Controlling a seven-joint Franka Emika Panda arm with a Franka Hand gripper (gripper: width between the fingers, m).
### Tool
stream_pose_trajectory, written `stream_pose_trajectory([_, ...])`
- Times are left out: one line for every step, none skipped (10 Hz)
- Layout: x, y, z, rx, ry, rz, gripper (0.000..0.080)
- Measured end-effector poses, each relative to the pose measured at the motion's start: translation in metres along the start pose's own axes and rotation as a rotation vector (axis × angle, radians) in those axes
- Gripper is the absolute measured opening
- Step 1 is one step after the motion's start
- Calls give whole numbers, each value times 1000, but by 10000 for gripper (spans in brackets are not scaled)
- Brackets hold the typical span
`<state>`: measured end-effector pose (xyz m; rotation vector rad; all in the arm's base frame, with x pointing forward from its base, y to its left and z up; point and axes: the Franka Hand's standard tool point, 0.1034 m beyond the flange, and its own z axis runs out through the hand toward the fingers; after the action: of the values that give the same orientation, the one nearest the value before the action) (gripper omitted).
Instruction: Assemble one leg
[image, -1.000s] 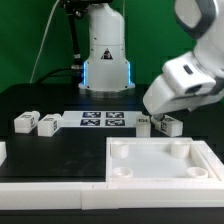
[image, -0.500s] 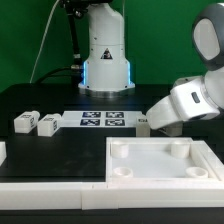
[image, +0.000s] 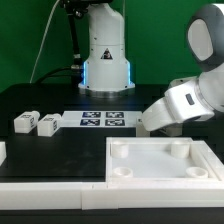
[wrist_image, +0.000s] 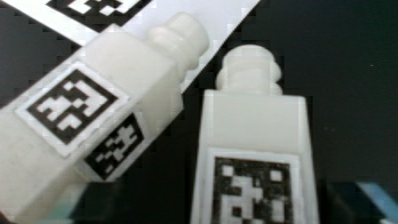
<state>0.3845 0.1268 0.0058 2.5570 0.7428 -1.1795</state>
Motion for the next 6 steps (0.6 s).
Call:
stream_pose_trajectory([0,0,0,0,0,0,432])
stream_pose_trajectory([0,0,0,0,0,0,287])
stream_pose_trajectory([0,0,0,0,0,0,288])
stream_pose_trajectory([0,0,0,0,0,0,288])
stream_pose_trajectory([0,0,0,0,0,0,288])
stream_pose_trajectory([0,0,0,0,0,0,288])
